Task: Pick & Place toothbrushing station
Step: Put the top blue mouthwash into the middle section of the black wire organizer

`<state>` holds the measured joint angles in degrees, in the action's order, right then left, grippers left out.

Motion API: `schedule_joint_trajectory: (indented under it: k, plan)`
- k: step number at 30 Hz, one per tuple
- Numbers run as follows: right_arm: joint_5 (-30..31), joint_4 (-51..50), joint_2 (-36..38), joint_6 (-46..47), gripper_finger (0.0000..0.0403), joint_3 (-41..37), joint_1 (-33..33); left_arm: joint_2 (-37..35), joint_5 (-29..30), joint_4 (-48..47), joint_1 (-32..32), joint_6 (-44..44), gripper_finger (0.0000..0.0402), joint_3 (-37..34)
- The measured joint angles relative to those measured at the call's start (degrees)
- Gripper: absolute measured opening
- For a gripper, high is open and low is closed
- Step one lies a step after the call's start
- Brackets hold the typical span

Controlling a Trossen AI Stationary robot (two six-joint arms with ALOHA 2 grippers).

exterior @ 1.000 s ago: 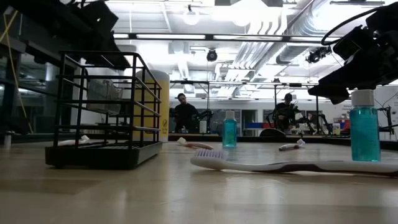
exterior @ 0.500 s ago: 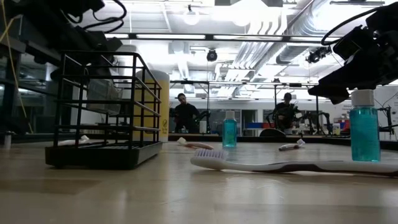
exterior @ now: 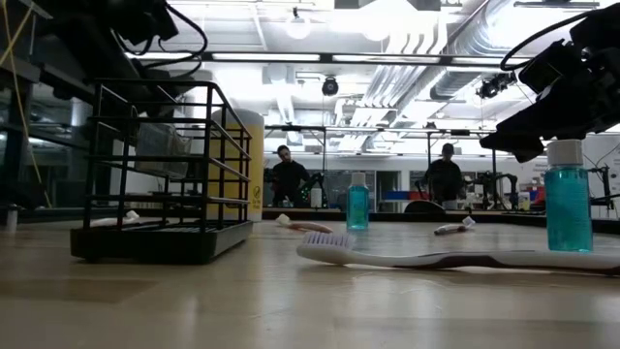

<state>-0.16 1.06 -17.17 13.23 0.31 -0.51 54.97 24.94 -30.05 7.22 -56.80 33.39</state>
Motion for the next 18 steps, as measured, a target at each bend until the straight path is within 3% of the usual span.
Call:
schedule_joint_trajectory:
  k: [3,8,13,18]
  plan:
    - [0.00,0.00,0.00,0.00,0.0192,-0.02,-0.02,1.08,0.31,4.85,-0.04,7.64,0.0106,0.00]
    - [0.00,0.02,0.00,0.01,0.0192,-0.01,0.00,2.95,0.34,21.67,-0.81,26.35,0.0106,0.00]
    - [0.00,0.02,-0.02,0.01,0.0192,-0.01,0.00,7.32,-0.27,36.55,-2.80,35.52,0.0106,0.02]
    - [0.00,0.02,-0.01,0.01,0.0192,-0.02,-0.01,11.70,-0.29,44.57,-2.91,41.10,0.0106,0.02]
